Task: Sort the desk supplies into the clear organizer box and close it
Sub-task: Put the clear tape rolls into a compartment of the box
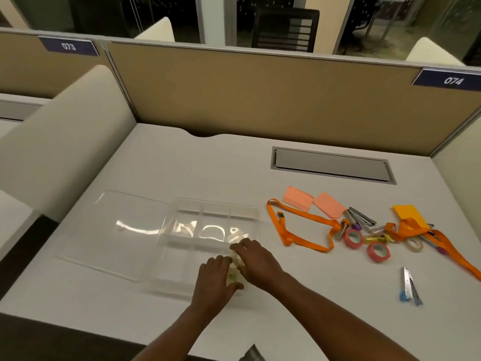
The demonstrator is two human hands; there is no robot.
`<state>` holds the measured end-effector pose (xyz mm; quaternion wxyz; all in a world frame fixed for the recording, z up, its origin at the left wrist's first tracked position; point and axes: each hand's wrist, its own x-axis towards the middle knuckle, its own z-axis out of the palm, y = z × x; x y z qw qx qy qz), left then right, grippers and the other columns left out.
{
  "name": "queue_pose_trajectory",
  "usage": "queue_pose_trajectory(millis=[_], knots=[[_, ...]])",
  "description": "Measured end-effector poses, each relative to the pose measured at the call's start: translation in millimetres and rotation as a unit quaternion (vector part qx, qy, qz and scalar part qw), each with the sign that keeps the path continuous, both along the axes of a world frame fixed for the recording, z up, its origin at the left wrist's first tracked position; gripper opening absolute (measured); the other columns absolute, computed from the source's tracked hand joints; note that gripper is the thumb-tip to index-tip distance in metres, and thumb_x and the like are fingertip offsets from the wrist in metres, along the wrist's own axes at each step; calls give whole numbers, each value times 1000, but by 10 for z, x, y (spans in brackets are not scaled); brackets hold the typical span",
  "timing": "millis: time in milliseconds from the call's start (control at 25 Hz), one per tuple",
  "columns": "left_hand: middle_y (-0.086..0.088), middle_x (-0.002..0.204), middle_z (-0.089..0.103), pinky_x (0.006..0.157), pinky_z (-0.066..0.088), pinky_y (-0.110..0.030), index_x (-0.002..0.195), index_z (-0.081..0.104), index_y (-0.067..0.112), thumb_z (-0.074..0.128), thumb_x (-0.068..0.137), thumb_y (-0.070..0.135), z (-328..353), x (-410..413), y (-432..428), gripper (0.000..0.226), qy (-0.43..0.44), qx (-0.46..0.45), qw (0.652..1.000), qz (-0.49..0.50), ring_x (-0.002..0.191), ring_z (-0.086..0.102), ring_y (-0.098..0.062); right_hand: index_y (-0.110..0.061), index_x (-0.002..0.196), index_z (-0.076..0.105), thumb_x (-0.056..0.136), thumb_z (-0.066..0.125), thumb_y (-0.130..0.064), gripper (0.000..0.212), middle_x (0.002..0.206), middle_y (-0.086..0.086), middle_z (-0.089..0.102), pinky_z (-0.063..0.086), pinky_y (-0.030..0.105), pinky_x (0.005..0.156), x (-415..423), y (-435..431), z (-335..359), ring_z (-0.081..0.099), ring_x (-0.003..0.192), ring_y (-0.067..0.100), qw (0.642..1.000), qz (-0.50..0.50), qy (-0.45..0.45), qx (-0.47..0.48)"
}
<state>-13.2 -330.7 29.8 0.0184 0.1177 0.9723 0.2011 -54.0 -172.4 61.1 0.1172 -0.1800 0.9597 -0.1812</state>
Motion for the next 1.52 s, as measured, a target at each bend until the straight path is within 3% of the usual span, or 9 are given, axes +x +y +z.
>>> queue_pose_trajectory(millis=[200,400,760,960,1200,1400,1520], knots=[[5,114,61,83,38,-25,120,55,22,68,72,60,-76,-45,-72,62,-10,27,1000,-8,97,55,-16,-23,146,40,91,65,-21,61,145,8,47,47,42,100,-59,-39,-84,49,126,29,998,35,9,51],[0,115,61,82,46,-26,122,56,19,74,70,57,-99,-78,-46,66,6,30,999,-10,95,60,-17,-23,144,44,95,58,-25,51,148,5,46,45,37,103,-45,-8,-56,48,129,25,999,11,17,27],[-2,112,64,78,54,-29,120,58,17,73,77,44,71,-194,480,53,48,46,997,-28,92,63,-18,-25,140,50,96,56,-36,45,145,-2,47,45,31,103,82,498,192,47,129,18,998,-57,27,-21],[-1,111,60,77,52,-28,123,56,19,67,82,46,145,-206,1083,51,47,37,995,-81,93,60,-16,-24,136,54,96,57,-36,42,144,-1,50,45,30,104,228,1175,233,48,130,17,994,-102,43,-23],[-5,115,66,78,54,-32,120,60,15,75,77,44,171,-225,1983,54,44,29,989,-141,97,65,-22,-23,133,56,95,58,-40,42,142,0,53,47,30,100,440,2247,61,51,126,17,981,-185,55,-4],[-1,113,60,76,51,-28,122,57,19,69,81,48,146,-231,2645,52,30,14,983,-182,95,60,-18,-23,131,56,92,57,-39,42,136,0,54,48,32,94,606,3240,-114,52,123,20,957,-284,48,16],[-1,111,60,78,50,-30,121,58,18,71,80,44,120,-200,2963,51,22,19,979,-203,94,62,-20,-25,140,48,93,54,-39,50,143,1,46,46,34,97,644,3832,-193,47,128,22,928,-368,20,48]])
